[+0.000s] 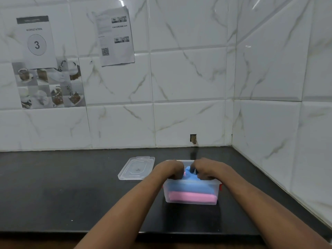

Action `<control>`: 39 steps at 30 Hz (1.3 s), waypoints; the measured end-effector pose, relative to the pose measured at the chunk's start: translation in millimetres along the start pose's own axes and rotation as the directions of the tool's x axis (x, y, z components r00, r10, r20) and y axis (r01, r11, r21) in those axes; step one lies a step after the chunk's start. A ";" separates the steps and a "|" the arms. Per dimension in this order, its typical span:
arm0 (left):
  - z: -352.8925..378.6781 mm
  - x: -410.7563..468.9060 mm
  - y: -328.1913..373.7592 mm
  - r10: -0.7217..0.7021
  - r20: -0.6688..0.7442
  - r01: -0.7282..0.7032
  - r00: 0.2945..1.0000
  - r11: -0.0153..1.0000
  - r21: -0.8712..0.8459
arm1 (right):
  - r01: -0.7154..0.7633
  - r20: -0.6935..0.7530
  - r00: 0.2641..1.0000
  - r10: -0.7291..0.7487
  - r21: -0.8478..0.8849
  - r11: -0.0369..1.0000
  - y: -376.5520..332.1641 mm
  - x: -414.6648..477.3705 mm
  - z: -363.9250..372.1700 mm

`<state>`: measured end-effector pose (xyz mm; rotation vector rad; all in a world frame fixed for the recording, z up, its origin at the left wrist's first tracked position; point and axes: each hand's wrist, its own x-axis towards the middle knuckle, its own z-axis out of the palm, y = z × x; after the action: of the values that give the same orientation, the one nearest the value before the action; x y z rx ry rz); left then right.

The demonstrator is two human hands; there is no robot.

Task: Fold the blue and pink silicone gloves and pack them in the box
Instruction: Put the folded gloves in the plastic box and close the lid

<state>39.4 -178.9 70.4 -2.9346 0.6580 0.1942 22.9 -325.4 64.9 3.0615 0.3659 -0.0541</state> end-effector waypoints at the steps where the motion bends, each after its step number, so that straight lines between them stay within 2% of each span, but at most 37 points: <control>1: -1.1 1.4 1.5 -0.006 0.024 0.006 1.000 1.000 -0.001 | -0.005 0.034 0.999 0.005 0.011 1.000 -1.0 1.0 -1.3; 3: -1.7 3.3 4.5 -0.013 0.018 0.013 1.000 1.000 0.007 | -0.008 0.087 0.996 0.008 0.008 1.000 -3.6 2.4 -2.1; 5: 0.9 3.4 5.6 -0.026 -0.032 0.026 0.999 1.000 0.005 | -0.009 0.069 0.998 0.007 0.017 1.000 -3.7 2.1 -1.2; 8: 8.4 1.4 -1.2 -0.027 -0.248 0.009 0.968 0.997 -0.075 | 0.004 -0.096 0.995 -0.004 0.002 1.000 1.4 -1.0 2.2; 11: 10.9 -4.1 -11.8 -0.043 -0.505 -0.053 0.862 0.983 -0.174 | -0.009 -0.287 0.958 -0.001 -0.032 0.999 7.3 -6.7 0.9; 14: 17.3 -8.2 -18.4 -0.131 -0.618 -0.108 0.776 0.936 -0.334 | 0.004 -0.475 0.878 0.054 0.121 0.993 14.6 -12.7 -0.2; 15: 21.2 -9.5 -20.3 -0.156 -0.616 -0.114 0.773 0.920 -0.376 | 0.019 -0.518 0.851 0.083 0.189 0.982 16.7 -14.5 1.4; 17: 30.6 -13.3 -23.4 -0.172 -0.561 -0.100 0.810 0.901 -0.422 | 0.027 -0.534 0.833 0.145 0.301 0.953 17.8 -18.6 8.2; 20: 38.0 -17.3 -27.6 -0.228 -0.491 -0.091 0.841 0.834 -0.544 | 0.007 -0.456 0.859 0.232 0.464 0.886 14.9 -25.1 19.5; 23: 37.4 -22.1 -27.8 -0.309 -0.433 -0.072 0.847 0.740 -0.669 | 0.102 -0.465 0.867 0.180 0.519 0.849 15.7 -30.5 21.3; 25: 37.7 -22.3 -27.4 -0.330 -0.422 -0.043 0.844 0.744 -0.667 | 0.127 -0.450 0.882 0.143 0.519 0.845 16.2 -34.2 18.5; 28: 37.4 -21.7 -26.7 -0.328 -0.346 0.009 0.879 0.737 -0.676 | 0.063 -0.323 0.939 0.117 0.497 0.865 14.3 -36.4 11.1; 31: 31.6 -20.0 -26.6 -0.314 -0.274 0.071 0.909 0.765 -0.640 | -0.008 -0.230 0.968 0.100 0.371 0.929 8.6 -31.2 2.9; 36: 28.2 -14.0 -27.4 -0.299 -0.173 0.154 0.938 0.810 -0.566 | -0.046 -0.198 0.977 0.084 0.187 0.981 -3.4 -20.9 0.5; 37: 27.4 -13.9 -27.5 -0.305 -0.185 0.149 0.934 0.806 -0.573 | -0.055 -0.201 0.976 0.089 0.167 0.984 -4.8 -20.0 1.1; 39: 28.3 -16.4 -30.5 -0.343 -0.297 0.078 0.891 0.761 -0.644 | -0.062 -0.249 0.963 0.107 0.182 0.981 -6.1 -21.2 1.5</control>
<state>35.1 -140.4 48.0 -3.7158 0.3127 -0.2930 0.9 -324.6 63.9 3.2584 0.2530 0.3379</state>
